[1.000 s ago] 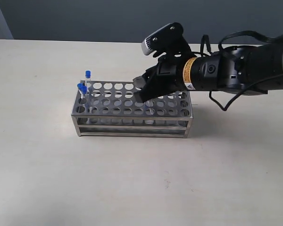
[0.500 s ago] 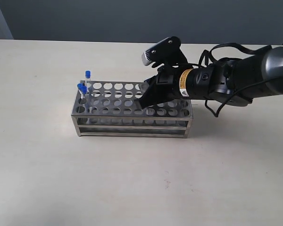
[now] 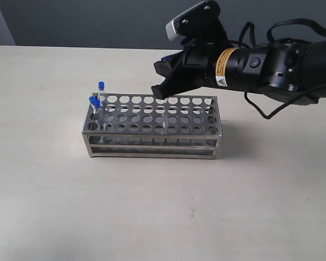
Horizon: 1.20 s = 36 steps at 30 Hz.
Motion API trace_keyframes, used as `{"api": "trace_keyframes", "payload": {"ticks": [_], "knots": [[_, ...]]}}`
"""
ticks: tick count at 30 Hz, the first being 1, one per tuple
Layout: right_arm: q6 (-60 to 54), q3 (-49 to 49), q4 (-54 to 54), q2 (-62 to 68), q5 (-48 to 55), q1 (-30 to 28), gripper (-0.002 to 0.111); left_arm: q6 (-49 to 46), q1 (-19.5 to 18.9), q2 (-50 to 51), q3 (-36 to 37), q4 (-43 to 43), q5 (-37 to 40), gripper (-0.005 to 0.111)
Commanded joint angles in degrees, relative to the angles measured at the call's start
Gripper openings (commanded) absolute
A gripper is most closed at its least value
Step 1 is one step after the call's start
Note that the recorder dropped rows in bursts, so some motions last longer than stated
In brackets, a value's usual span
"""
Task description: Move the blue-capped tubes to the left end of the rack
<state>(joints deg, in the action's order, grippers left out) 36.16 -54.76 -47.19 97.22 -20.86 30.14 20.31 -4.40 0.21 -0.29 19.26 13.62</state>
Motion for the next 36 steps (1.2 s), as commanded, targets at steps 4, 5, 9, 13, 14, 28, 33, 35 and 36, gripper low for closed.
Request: {"api": "trace_keyframes", "payload": {"ticks": [4, 5, 9, 13, 14, 28, 33, 35, 36], "knots": [[-0.18, -0.52, -0.45, -0.90, -10.87, 6.32, 0.000, 0.06, 0.53, -0.21, 0.19, -0.14, 0.16, 0.000], [-0.18, -0.91, -0.45, -0.26, -10.87, 7.30, 0.000, 0.06, 0.53, -0.21, 0.19, -0.14, 0.16, 0.000], [-0.18, -3.35, -0.53, 2.72, -11.02, 9.57, 0.000, 0.06, 0.53, -0.21, 0.19, -0.14, 0.16, 0.000], [-0.18, -6.20, -0.96, 5.93, -11.46, 10.45, 0.000, 0.06, 0.53, -0.21, 0.19, -0.14, 0.16, 0.000], [-0.18, -6.86, -1.10, 6.74, -11.46, 10.56, 0.000, 0.06, 0.53, -0.21, 0.19, -0.14, 0.16, 0.000], [-0.04, -8.39, -2.24, 12.53, -10.94, 11.98, 0.000, 0.16, 0.53, -0.21, 0.19, -0.14, 0.16, 0.000], [-2.44, -8.39, -2.05, 13.48, -12.38, 11.98, 0.000, 0.16, 0.53, -0.21, 0.19, -0.14, 0.16, 0.000], [-3.20, -8.80, -1.55, 13.48, -12.38, 11.98, 0.000, 0.16, 0.53, -0.21, 0.19, -0.14, 0.16, 0.000], [-3.20, -9.13, -1.55, 13.69, -11.80, 11.98, 0.000, 0.16, 0.53, -0.21, 0.19, -0.14, 0.16, 0.000]]}}
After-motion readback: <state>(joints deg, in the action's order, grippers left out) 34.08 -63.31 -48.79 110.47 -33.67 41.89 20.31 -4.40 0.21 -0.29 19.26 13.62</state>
